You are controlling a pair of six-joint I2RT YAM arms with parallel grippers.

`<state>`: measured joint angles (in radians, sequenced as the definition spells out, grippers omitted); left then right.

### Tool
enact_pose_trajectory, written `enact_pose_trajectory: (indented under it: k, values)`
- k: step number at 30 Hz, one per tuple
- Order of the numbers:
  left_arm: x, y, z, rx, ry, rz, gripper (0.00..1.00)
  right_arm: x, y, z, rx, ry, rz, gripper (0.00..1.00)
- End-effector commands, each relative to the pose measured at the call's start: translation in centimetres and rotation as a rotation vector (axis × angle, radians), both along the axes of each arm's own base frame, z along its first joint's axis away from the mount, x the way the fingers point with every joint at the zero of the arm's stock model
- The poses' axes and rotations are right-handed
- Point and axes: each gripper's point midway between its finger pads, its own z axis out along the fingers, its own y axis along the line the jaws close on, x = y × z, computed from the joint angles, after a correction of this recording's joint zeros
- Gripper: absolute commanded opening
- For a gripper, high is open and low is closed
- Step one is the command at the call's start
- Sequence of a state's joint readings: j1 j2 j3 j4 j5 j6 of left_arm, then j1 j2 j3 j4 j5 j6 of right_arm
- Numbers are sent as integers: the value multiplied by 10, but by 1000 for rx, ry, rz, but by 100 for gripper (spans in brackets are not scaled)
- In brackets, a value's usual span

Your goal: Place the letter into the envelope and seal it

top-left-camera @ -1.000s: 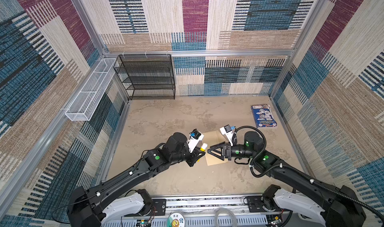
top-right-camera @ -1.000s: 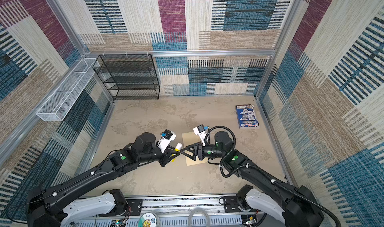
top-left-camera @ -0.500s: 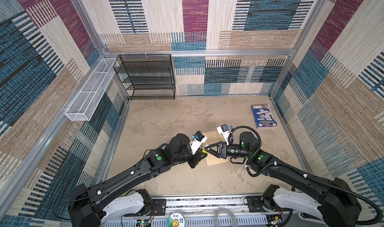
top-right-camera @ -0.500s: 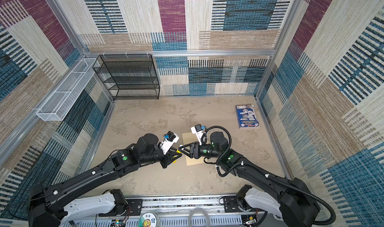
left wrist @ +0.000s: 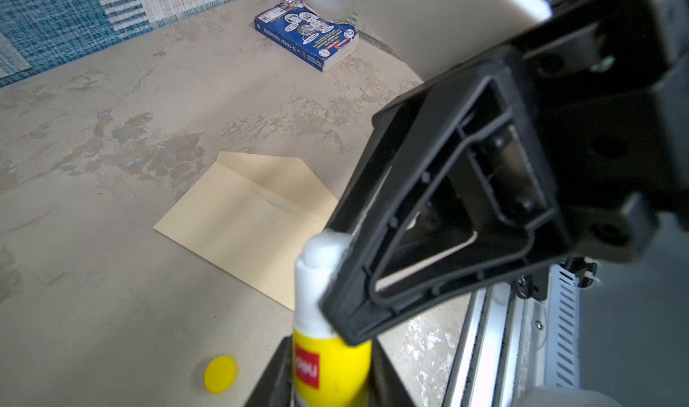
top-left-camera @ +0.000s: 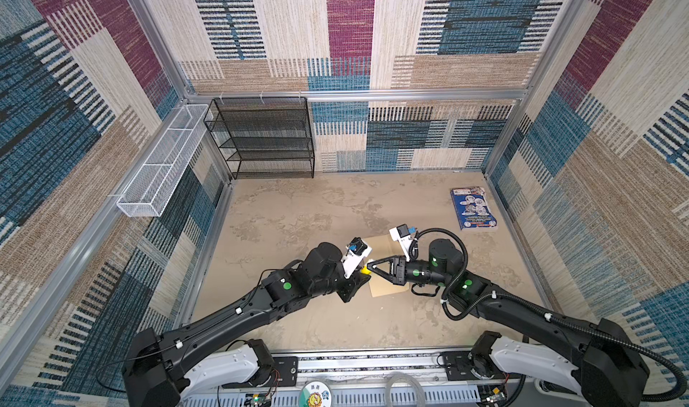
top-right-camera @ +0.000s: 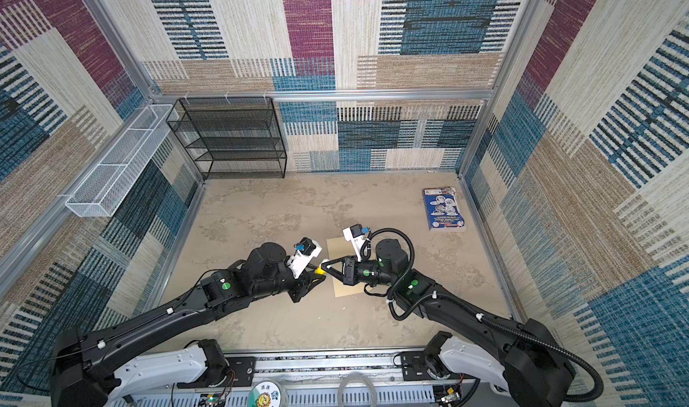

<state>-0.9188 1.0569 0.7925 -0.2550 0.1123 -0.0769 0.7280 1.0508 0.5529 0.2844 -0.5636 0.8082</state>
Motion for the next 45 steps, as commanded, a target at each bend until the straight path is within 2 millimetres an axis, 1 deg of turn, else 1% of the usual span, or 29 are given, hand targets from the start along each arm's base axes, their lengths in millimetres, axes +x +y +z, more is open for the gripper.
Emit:
enact_pose_trajectory:
  k: [1, 3, 6, 10, 12, 15, 21, 24, 25, 26, 28, 29, 30, 32, 35, 36, 38, 42, 45]
  values:
    - [5, 2, 6, -42, -42, 32, 53, 5, -3, 11, 33, -1, -47, 10]
    - [4, 5, 4, -56, -45, 39, 56, 6, -6, 12, 34, -4, -60, 9]
    - [3, 7, 1, -61, -46, 43, 56, 4, -7, 14, 45, -4, -59, 9]
    - [-1, 3, 2, -74, -43, 10, 53, 4, -4, 11, 46, 6, -46, 9]
    - [-2, 1, 2, -77, -45, -2, 47, 4, -4, 11, 46, 10, -46, 9]
    - [-4, -1, 1, -77, -42, -20, 42, 3, -4, 10, 47, 12, -42, 10]
    - [-6, -2, -4, -66, -34, -34, 20, 2, -5, 10, 49, 13, -40, 12]
    - [-6, -1, -3, -67, -39, -30, 12, 1, -5, 10, 44, 14, -40, 15]
    - [-6, 0, -3, -67, -41, -26, 10, 1, -5, 8, 38, 17, -40, 18]
    - [-5, 2, -2, -64, -44, -16, 8, 1, -6, 8, 32, 17, -42, 25]
    - [-3, 8, -3, -47, -51, 8, 7, 4, -9, 6, 3, 20, -64, 54]
    - [-2, 13, -4, -33, -54, 28, 6, 7, -13, 3, -25, 22, -93, 64]
    - [0, 19, -5, -16, -58, 53, 6, 11, -19, 1, -54, 21, -134, 70]
    - [2, 32, -6, 11, -64, 109, 4, 19, -36, -7, -104, 46, -213, 75]
    - [6, 52, -4, 29, -61, 209, 3, 33, -59, -23, -163, 112, -294, 77]
    - [7, 58, -2, 27, -52, 239, 3, 39, -63, -28, -200, 119, -311, 77]
    - [5, 69, 1, 28, -25, 297, 3, 51, -65, -46, -313, 141, -328, 77]
    - [-1, 91, 6, 19, 32, 393, 3, 59, -38, -81, -481, 159, -216, 76]
    - [-7, 114, 10, 13, 62, 487, 3, 59, -7, -106, -594, 145, -141, 75]
